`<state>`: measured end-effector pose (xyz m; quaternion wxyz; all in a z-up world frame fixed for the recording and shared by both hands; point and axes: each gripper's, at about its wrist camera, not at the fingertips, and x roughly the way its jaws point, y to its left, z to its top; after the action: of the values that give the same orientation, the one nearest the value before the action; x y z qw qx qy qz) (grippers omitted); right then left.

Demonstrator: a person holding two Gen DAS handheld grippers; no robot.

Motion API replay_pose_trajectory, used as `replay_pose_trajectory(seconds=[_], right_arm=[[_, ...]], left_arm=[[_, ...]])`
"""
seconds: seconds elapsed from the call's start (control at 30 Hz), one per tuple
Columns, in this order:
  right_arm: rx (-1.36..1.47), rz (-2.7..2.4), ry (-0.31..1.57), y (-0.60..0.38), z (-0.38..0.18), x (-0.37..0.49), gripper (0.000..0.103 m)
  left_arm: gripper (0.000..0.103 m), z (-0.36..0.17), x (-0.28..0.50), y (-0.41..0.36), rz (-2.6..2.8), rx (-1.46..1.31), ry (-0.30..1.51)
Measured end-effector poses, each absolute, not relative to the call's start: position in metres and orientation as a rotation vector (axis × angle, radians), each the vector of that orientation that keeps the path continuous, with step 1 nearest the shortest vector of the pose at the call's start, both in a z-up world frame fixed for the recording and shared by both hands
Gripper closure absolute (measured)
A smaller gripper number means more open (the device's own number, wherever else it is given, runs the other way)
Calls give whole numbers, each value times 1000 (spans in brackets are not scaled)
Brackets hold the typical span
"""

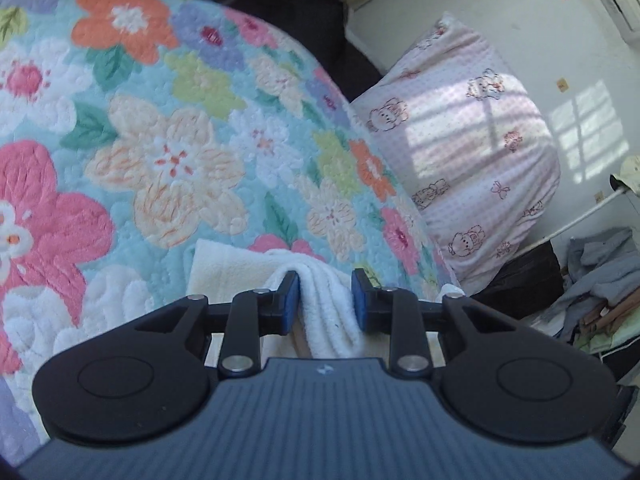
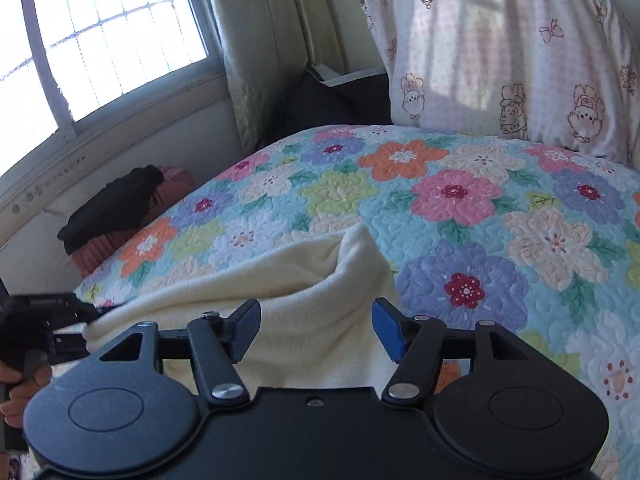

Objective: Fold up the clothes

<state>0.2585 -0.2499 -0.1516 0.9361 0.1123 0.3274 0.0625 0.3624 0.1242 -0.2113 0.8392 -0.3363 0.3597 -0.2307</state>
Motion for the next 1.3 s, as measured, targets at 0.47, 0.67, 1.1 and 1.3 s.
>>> replay_pose_trajectory(seconds=[0.47, 0.67, 1.1, 1.3], right_arm=[[-2, 233, 1014, -180, -184, 344, 35], [-28, 248, 898, -185, -188, 353, 31], [49, 134, 877, -227, -181, 369, 26], [163, 141, 1016, -250, -211, 395, 25]], left_arm=[[53, -171, 313, 45, -487, 136, 540], [50, -217, 347, -3, -277, 366, 725], [37, -233, 376, 69, -232, -92, 873], [39, -236, 359, 67, -131, 73, 920]])
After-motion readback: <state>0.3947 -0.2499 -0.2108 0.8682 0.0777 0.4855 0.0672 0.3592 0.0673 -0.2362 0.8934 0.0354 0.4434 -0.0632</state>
